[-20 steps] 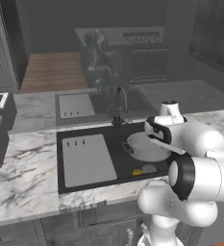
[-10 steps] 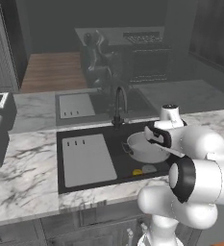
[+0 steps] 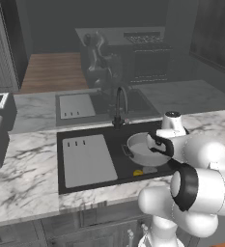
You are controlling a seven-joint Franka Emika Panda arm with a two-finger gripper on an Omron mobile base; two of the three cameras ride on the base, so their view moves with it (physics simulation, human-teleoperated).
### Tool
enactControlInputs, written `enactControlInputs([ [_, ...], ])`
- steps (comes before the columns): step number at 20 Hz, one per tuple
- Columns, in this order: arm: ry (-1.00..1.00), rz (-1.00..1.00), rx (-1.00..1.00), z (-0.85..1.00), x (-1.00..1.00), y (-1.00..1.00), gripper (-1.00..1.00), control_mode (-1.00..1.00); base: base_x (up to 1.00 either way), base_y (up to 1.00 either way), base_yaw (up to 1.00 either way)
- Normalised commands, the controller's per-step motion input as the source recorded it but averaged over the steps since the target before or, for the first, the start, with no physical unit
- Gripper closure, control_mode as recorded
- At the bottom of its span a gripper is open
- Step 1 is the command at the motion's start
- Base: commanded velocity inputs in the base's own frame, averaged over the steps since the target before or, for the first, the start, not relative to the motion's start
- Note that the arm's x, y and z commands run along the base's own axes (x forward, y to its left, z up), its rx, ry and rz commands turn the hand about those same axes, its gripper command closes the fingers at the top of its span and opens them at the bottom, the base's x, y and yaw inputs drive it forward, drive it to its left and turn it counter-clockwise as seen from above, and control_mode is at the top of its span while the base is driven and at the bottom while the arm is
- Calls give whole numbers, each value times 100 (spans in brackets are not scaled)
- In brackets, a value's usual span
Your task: Pick the pot and mug and place them in the sink. Then turn on the water.
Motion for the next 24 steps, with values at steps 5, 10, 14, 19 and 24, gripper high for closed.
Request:
enactControlInputs([
  [5, -2, 0, 0, -2, -4, 0, 100, -100, 0, 0, 0],
  [10, 0, 0, -1, 0, 0, 0, 100, -100, 0, 0, 0],
  [14, 3, 0, -2, 0, 0, -2, 100, -100, 0, 0, 0],
  [19, 3, 0, -2, 0, -3, 0, 100, -100, 0, 0, 0],
  [24, 9, 0, -2, 0, -1, 0, 100, -100, 0, 0, 0],
])
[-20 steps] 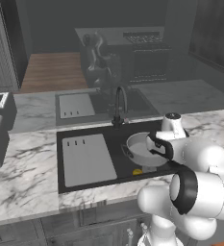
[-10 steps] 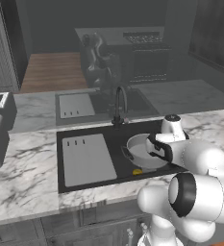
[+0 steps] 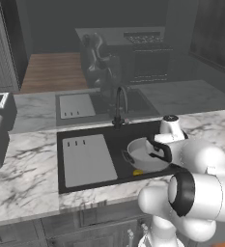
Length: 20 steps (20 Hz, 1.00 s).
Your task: Pick the pot and mug and place them in the sink. Then turn on the water.
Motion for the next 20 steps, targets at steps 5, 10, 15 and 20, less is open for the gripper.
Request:
enactControlInputs([
  [5, 4, 0, -1, 0, 0, 0, 100, -100, 0, 0, 0],
  [10, -1, 3, 0, -6, 0, 0, 100, -100, 0, 0, 0],
  [15, -6, 3, 0, -6, 0, 0, 100, -100, 0, 0, 0],
  [20, -10, 3, 0, -13, 0, 0, 100, -100, 0, 0, 0],
])
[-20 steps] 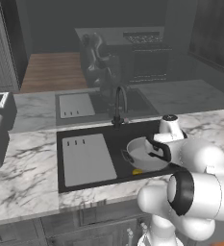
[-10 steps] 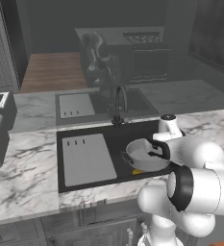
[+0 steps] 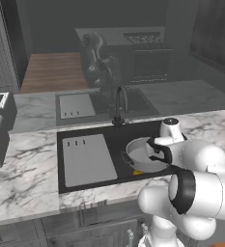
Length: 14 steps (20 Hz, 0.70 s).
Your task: Pick the pot and mug and place them in the sink. Then turn on the water.
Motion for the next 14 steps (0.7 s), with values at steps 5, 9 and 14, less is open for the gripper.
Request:
enactControlInputs([
  [5, -6, 3, 0, 0, 0, 0, 100, -100, 0, 0, 0],
  [9, 0, 3, 0, 0, 0, 0, 100, -100, 0, 0, 0],
  [14, 0, 3, 0, 0, 0, 0, 100, -100, 0, 0, 0],
])
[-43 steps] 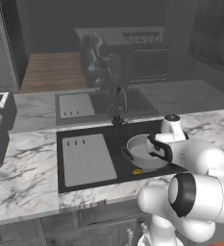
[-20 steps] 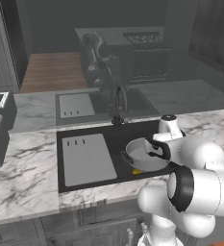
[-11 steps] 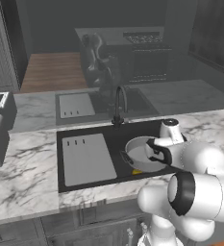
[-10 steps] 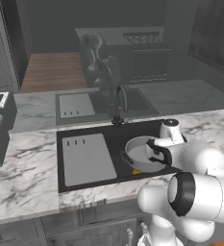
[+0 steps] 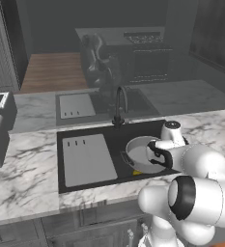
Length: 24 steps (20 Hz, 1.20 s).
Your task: Pick the pot and mug and place them in the sink. Then turn on the water.
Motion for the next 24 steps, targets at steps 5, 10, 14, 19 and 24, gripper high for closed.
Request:
enactControlInputs([
  [5, 0, 1, -1, 0, 18, 0, 100, -100, 0, 0, 0],
  [10, 0, 0, 0, 0, 43, 0, 100, -100, 0, 0, 0],
  [14, 0, 0, -1, 0, 38, 0, 100, -100, 0, 0, 0],
  [19, 0, 0, -2, 0, 12, 0, 100, -100, 0, 0, 0],
  [24, 0, 0, -2, -1, 0, 0, 100, -100, 0, 0, 0],
])
